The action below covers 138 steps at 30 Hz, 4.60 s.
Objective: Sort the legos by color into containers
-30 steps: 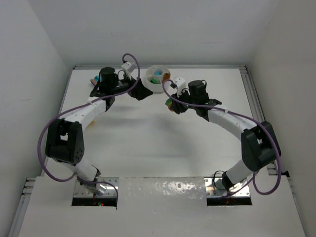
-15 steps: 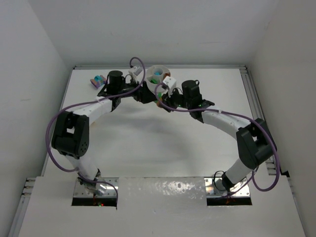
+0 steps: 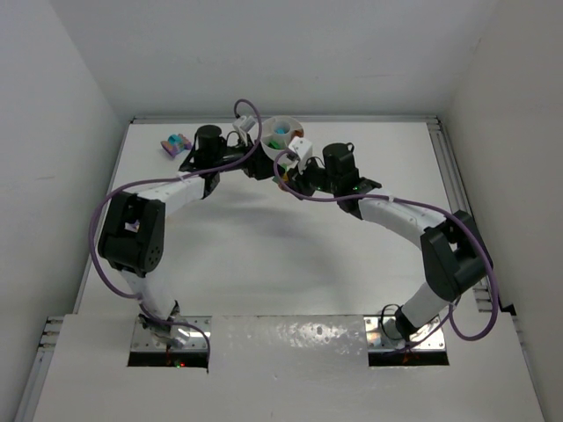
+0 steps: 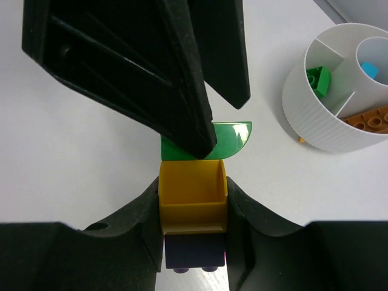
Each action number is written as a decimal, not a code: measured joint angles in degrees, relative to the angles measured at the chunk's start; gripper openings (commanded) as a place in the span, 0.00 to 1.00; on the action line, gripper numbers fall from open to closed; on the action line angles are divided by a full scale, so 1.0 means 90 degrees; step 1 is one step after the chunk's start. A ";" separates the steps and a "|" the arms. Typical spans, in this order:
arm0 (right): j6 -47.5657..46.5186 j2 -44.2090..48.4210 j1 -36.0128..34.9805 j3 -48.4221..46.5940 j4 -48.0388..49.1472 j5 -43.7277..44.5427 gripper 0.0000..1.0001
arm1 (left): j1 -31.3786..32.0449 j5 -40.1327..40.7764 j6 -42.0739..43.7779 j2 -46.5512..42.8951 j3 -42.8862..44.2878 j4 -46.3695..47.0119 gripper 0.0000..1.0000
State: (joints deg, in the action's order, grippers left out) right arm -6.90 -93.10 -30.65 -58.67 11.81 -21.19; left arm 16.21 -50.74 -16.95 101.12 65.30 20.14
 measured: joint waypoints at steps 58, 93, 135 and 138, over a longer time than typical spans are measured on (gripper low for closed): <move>0.0578 0.0075 0.0226 0.1401 0.0811 0.2120 0.00 | -0.0075 0.2909 -0.0780 0.0345 0.0253 0.0646 0.00; 0.0289 0.0245 0.0359 0.1253 -0.0554 0.2171 0.00 | 0.0663 0.5520 0.1877 0.2618 0.0352 0.4816 0.00; 0.0267 0.0408 0.0690 0.1103 -0.0707 0.1732 0.00 | 0.0646 0.4267 0.2023 0.2701 0.0930 0.4430 1.00; 0.0262 0.0435 0.0743 0.1061 -0.0712 0.1484 0.00 | 0.0573 0.4065 0.1938 0.2475 0.0935 0.4160 0.98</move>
State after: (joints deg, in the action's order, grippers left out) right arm -4.54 -89.19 -23.97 -49.12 5.41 -7.84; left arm 21.37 -14.15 0.49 123.39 73.71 57.58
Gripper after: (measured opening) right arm 0.363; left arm 0.999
